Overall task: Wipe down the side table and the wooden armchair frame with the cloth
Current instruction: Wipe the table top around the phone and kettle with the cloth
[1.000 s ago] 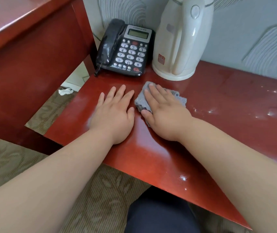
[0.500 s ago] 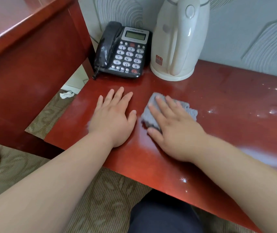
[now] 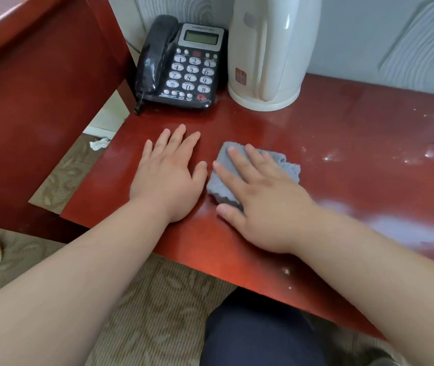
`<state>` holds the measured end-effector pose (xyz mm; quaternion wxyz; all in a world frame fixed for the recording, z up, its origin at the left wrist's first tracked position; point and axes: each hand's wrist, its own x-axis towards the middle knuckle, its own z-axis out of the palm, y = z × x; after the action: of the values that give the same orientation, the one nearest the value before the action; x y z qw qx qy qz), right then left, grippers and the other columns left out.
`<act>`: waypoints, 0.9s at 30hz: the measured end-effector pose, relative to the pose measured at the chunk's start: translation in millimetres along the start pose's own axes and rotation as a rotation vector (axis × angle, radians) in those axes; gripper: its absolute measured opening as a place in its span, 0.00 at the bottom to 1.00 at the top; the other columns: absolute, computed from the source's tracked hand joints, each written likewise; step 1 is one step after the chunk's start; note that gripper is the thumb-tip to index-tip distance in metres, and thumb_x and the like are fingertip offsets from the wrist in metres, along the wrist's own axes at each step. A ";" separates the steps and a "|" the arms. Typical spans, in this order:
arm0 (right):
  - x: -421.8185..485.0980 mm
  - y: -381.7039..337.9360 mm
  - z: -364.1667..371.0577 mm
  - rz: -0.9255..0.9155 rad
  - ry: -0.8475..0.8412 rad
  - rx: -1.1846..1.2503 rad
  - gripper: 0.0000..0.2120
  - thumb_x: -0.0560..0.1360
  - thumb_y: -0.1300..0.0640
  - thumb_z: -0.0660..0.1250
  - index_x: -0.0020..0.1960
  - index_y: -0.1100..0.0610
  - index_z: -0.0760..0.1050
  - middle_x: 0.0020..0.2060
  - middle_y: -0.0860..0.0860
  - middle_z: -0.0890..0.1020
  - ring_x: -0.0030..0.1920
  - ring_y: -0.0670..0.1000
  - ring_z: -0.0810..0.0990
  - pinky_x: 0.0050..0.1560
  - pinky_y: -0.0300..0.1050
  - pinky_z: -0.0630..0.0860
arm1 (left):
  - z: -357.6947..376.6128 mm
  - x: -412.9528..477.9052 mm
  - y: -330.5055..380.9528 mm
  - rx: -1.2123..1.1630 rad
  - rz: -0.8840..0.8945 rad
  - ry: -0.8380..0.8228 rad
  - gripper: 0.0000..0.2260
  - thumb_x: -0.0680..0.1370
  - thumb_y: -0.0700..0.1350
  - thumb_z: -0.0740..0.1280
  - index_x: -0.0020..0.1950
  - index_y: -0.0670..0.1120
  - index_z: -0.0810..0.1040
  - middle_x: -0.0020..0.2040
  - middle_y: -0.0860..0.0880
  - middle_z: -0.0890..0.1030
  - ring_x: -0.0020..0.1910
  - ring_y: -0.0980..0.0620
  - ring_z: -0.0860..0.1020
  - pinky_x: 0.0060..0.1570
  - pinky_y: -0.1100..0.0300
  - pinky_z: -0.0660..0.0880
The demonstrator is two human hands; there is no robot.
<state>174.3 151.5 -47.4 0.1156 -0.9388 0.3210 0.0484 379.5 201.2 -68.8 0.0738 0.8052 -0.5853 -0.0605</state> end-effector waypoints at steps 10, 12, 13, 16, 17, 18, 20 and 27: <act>-14.6 -5.7 8.6 0.031 0.040 0.001 0.36 0.78 0.33 0.40 0.82 0.48 0.49 0.82 0.51 0.49 0.82 0.56 0.44 0.80 0.56 0.44 | -1.1 -0.1 0.5 -0.017 0.000 0.008 0.28 0.82 0.60 0.52 0.83 0.57 0.57 0.85 0.52 0.54 0.84 0.49 0.49 0.82 0.45 0.46; -1.6 1.0 3.8 0.098 0.010 -0.020 0.37 0.78 0.33 0.39 0.83 0.47 0.44 0.82 0.51 0.44 0.81 0.56 0.40 0.80 0.56 0.40 | -0.9 -0.1 0.7 -0.016 -0.002 0.011 0.28 0.82 0.60 0.53 0.83 0.57 0.57 0.85 0.53 0.54 0.84 0.49 0.49 0.82 0.45 0.46; -1.7 -2.6 3.9 0.100 0.009 -0.015 0.37 0.78 0.33 0.39 0.83 0.47 0.44 0.82 0.51 0.44 0.81 0.57 0.39 0.80 0.56 0.39 | -0.8 -0.1 0.7 -0.018 -0.003 0.009 0.28 0.82 0.59 0.53 0.83 0.57 0.57 0.85 0.53 0.54 0.84 0.50 0.49 0.82 0.45 0.46; -27.4 -33.4 16.4 -0.016 0.042 0.012 0.36 0.78 0.35 0.42 0.82 0.50 0.50 0.82 0.54 0.49 0.81 0.60 0.43 0.80 0.59 0.43 | -0.4 0.6 0.4 -0.029 -0.006 0.004 0.28 0.82 0.59 0.53 0.83 0.57 0.57 0.85 0.53 0.54 0.84 0.50 0.49 0.82 0.45 0.45; -39.4 -44.2 23.7 -0.059 0.049 0.012 0.35 0.79 0.36 0.44 0.82 0.51 0.53 0.82 0.55 0.51 0.81 0.60 0.45 0.80 0.60 0.46 | -0.7 0.9 0.2 -0.028 -0.006 0.005 0.28 0.82 0.59 0.53 0.83 0.57 0.57 0.85 0.53 0.54 0.84 0.50 0.49 0.82 0.45 0.45; -50.4 -51.8 30.4 -0.087 0.055 0.005 0.35 0.79 0.37 0.45 0.82 0.52 0.56 0.82 0.55 0.53 0.81 0.60 0.47 0.79 0.60 0.49 | -1.0 0.7 0.2 -0.026 -0.004 0.008 0.28 0.82 0.60 0.52 0.83 0.57 0.57 0.85 0.53 0.54 0.84 0.49 0.49 0.82 0.45 0.46; -65.9 -52.6 35.7 -0.099 0.055 -0.015 0.34 0.79 0.39 0.48 0.81 0.54 0.59 0.81 0.55 0.57 0.81 0.59 0.52 0.79 0.58 0.54 | -1.3 -0.3 0.8 -0.022 0.000 0.015 0.28 0.82 0.60 0.52 0.83 0.57 0.57 0.85 0.53 0.54 0.84 0.49 0.49 0.82 0.45 0.46; -91.5 -3.9 24.1 0.051 0.053 -0.128 0.34 0.81 0.38 0.47 0.81 0.54 0.57 0.81 0.55 0.57 0.81 0.58 0.52 0.76 0.55 0.50 | -1.7 -1.6 1.0 -0.050 -0.005 0.023 0.27 0.82 0.59 0.54 0.82 0.57 0.60 0.84 0.52 0.56 0.84 0.49 0.51 0.82 0.45 0.46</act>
<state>104.1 214.6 -54.9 0.0458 -0.9366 0.3442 0.0470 378.4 202.5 -67.0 0.1002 0.8053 -0.5806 -0.0661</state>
